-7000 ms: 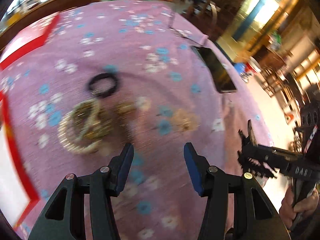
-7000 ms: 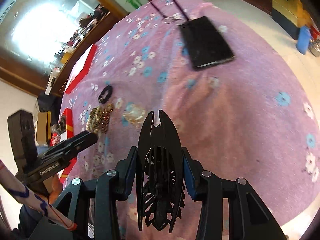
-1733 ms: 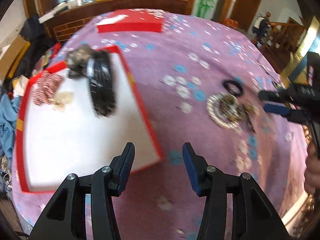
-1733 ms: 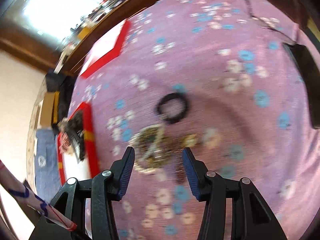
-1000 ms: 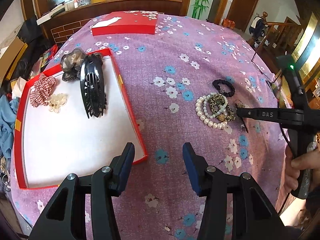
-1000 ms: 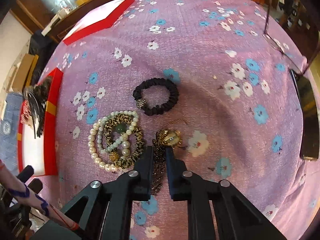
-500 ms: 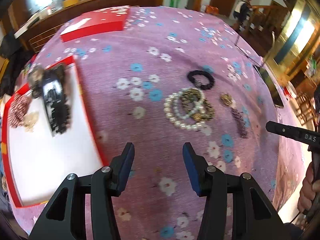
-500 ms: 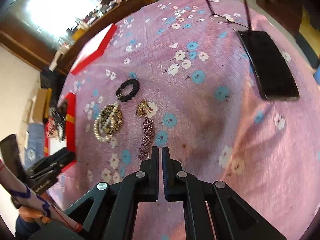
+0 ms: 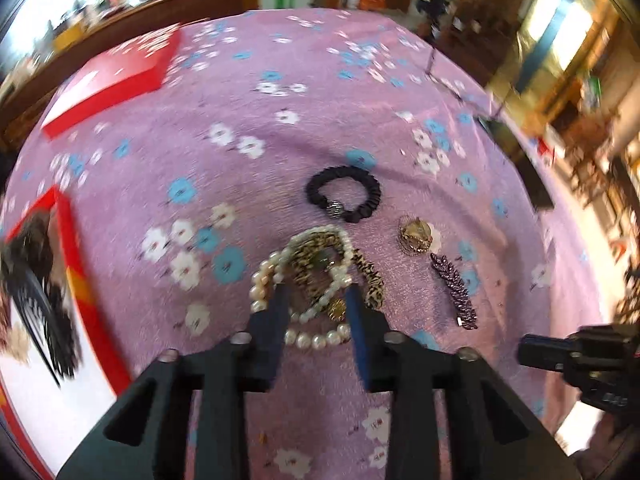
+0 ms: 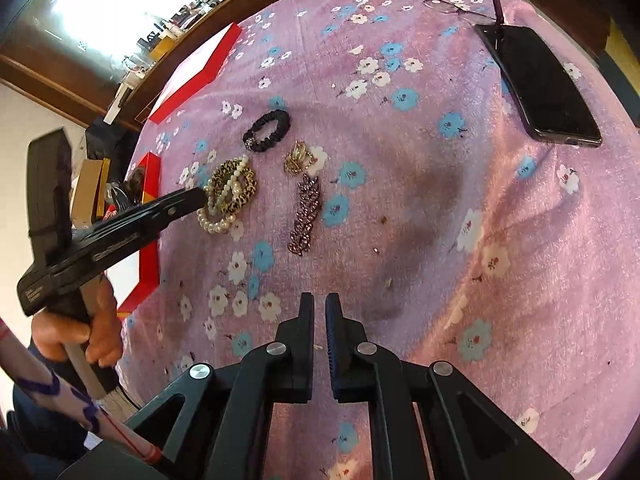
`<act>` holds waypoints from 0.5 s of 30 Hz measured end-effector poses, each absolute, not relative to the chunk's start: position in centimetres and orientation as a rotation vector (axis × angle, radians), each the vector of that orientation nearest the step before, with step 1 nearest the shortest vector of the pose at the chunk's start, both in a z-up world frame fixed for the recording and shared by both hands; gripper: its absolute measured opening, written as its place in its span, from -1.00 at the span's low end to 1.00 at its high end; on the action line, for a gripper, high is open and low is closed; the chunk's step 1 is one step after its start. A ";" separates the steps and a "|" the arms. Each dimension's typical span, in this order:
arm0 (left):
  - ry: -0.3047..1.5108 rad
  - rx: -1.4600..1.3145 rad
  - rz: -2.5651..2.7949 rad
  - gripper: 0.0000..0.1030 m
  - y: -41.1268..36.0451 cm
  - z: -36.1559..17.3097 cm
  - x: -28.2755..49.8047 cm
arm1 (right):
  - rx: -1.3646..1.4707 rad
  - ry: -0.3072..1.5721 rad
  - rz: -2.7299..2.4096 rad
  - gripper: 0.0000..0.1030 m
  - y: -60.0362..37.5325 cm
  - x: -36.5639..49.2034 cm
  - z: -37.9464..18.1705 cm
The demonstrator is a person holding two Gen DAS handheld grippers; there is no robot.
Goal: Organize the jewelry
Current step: 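Grasp the pale bead bracelet with the left gripper while the right grasps the dark red beaded clip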
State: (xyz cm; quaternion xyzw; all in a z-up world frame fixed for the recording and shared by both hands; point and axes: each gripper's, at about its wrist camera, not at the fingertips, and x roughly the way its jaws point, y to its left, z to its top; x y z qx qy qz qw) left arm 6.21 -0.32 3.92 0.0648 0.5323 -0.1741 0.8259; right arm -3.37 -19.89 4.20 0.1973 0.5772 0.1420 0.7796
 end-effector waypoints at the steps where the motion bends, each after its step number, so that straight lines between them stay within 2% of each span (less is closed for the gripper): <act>1: 1.129 0.161 -0.371 -0.51 -0.8 3.6 6.4 | 0.427 1.246 0.304 -0.86 -20.1 -3.5 4.2; 4: 1.125 0.203 -0.380 -0.66 -1.9 2.8 6.9 | 0.433 1.244 0.291 -0.82 -20.7 -3.7 4.2; 5: 1.119 0.216 -0.387 -0.78 -2.2 2.7 7.0 | 0.438 1.245 0.285 -0.80 -20.9 -3.7 4.1; 7: 1.109 0.250 -0.396 -0.82 -2.9 2.3 7.2 | 0.449 1.249 0.275 -0.79 -21.4 -3.7 4.0; 12: 1.126 0.269 -0.411 -0.80 -3.8 2.0 8.2 | 0.463 1.249 0.265 -0.77 -22.0 -3.8 3.9; 15: 1.117 0.305 -0.419 -0.62 -3.9 1.4 7.5 | 0.467 1.246 0.270 -0.76 -21.9 -3.6 3.9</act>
